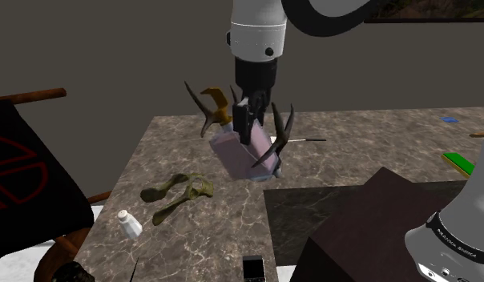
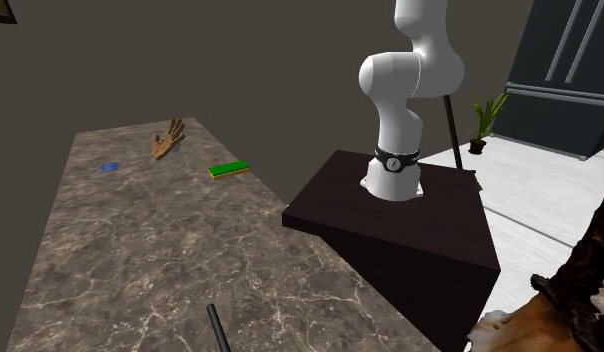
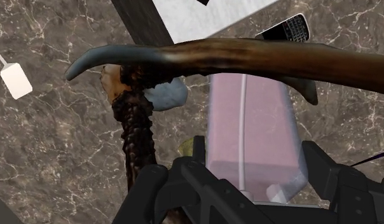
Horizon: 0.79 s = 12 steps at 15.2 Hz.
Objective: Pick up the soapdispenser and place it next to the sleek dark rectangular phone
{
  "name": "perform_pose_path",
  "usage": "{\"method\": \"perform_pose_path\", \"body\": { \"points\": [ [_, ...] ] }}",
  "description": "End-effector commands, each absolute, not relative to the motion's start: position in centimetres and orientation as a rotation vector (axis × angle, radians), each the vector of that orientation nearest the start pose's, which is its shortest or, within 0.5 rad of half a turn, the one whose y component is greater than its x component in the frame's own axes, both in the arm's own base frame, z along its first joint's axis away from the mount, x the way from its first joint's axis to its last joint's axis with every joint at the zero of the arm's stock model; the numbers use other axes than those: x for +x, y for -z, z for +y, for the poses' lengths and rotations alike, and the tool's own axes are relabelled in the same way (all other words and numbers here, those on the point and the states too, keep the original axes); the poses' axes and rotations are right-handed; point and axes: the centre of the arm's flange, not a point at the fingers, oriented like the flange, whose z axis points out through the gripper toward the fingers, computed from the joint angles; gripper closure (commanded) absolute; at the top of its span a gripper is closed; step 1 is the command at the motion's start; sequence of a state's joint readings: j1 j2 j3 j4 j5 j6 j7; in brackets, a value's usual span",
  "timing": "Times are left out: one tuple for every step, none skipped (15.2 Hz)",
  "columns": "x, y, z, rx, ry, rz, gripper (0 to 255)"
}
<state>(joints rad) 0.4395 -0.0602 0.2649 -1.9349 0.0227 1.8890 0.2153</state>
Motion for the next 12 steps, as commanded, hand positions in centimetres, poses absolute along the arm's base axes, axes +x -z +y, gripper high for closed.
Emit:
{"method": "perform_pose_path", "body": {
  "points": [
    [41.2,-50.1,35.6,-3.04,0.018,-0.746,255],
    [41.2,-49.6,35.6,-3.04,0.018,-0.746,255],
    [41.2,-49.1,35.6,-3.04,0.018,-0.746,255],
    [41.2,-48.6,35.6,-3.04,0.018,-0.746,255],
    [41.2,-48.0,35.6,-3.04,0.018,-0.746,255],
    [41.2,-47.5,35.6,-3.04,0.018,-0.746,255],
    [41.2,-47.0,35.6,-3.04,0.018,-0.746,255],
    [41.2,-46.4,35.6,-3.04,0.018,-0.746,255],
    [41.2,-45.9,35.6,-3.04,0.018,-0.746,255],
    [41.2,-45.4,35.6,-3.04,0.018,-0.746,255],
    [41.2,-44.9,35.6,-3.04,0.018,-0.746,255],
    [41.2,-44.3,35.6,-3.04,0.018,-0.746,255]
  ]
}}
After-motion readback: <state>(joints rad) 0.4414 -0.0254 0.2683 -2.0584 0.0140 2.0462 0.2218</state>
